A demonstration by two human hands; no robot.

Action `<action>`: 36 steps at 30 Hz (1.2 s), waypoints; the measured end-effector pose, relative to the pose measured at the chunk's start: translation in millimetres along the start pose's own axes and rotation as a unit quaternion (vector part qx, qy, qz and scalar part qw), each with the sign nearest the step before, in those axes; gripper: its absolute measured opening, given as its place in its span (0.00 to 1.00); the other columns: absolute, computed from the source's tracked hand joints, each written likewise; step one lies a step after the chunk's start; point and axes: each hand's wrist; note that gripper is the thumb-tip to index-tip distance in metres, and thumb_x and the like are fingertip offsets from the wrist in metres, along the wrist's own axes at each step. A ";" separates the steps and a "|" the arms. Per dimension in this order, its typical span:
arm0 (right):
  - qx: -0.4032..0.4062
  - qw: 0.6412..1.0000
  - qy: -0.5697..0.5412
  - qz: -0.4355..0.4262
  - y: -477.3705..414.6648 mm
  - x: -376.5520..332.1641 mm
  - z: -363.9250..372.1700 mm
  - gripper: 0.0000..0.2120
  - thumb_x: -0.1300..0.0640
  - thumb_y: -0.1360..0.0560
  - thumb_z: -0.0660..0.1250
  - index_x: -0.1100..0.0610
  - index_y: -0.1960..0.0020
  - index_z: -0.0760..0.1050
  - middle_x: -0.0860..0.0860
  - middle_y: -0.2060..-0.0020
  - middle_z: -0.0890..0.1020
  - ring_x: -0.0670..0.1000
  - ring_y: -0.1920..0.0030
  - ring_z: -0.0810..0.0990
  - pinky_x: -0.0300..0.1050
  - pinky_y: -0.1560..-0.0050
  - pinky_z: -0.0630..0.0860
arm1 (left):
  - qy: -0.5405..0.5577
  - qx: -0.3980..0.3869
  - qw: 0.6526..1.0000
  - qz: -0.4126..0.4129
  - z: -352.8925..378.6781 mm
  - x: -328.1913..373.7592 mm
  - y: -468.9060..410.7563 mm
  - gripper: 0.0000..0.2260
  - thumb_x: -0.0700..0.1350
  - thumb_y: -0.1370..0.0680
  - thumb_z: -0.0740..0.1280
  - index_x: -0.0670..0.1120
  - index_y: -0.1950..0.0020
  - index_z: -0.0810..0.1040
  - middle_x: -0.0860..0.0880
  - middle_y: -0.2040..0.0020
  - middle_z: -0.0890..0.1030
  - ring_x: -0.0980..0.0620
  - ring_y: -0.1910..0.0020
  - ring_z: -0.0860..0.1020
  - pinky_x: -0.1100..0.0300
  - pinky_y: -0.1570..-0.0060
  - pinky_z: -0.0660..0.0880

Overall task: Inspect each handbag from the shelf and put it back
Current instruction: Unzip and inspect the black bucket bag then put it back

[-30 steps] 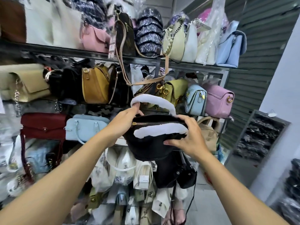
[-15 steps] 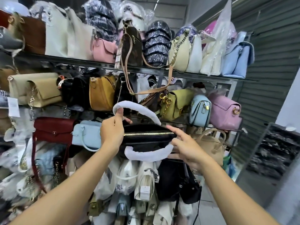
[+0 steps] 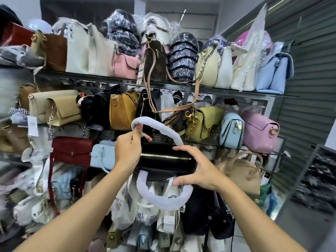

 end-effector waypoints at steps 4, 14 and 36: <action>0.007 1.000 0.008 -0.025 -3.8 1.1 3.9 0.42 0.47 0.39 0.86 0.28 0.32 0.70 0.39 0.32 0.69 0.39 0.28 0.66 0.42 0.25 0.61 | 0.000 -0.003 1.000 0.009 -3.6 -1.6 -3.7 0.28 0.65 0.17 0.55 0.52 0.65 0.86 0.32 0.64 0.80 0.57 0.79 0.64 0.58 0.72 0.60; 0.129 0.972 -0.189 0.044 -6.6 11.2 13.2 0.44 0.53 0.41 0.87 0.41 0.33 0.66 0.49 0.33 0.76 0.47 0.36 0.80 0.46 0.34 0.77 | 0.058 0.036 0.997 -0.042 -8.8 -4.4 -1.8 0.30 0.66 0.18 0.56 0.49 0.65 0.86 0.35 0.59 0.83 0.48 0.68 0.70 0.55 0.66 0.66; 0.142 0.792 -0.550 0.224 -24.9 2.0 38.7 0.36 0.26 0.26 0.62 0.53 0.33 0.81 0.57 0.36 0.83 0.58 0.35 0.82 0.56 0.28 0.72 | 0.076 0.076 0.994 -0.027 2.0 -0.7 -0.4 0.28 0.67 0.19 0.56 0.54 0.66 0.85 0.41 0.61 0.85 0.41 0.60 0.81 0.43 0.53 0.78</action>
Point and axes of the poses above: each hand's wrist, its own y-axis away from the middle knuckle, its own z-axis out of the palm, x = y × z
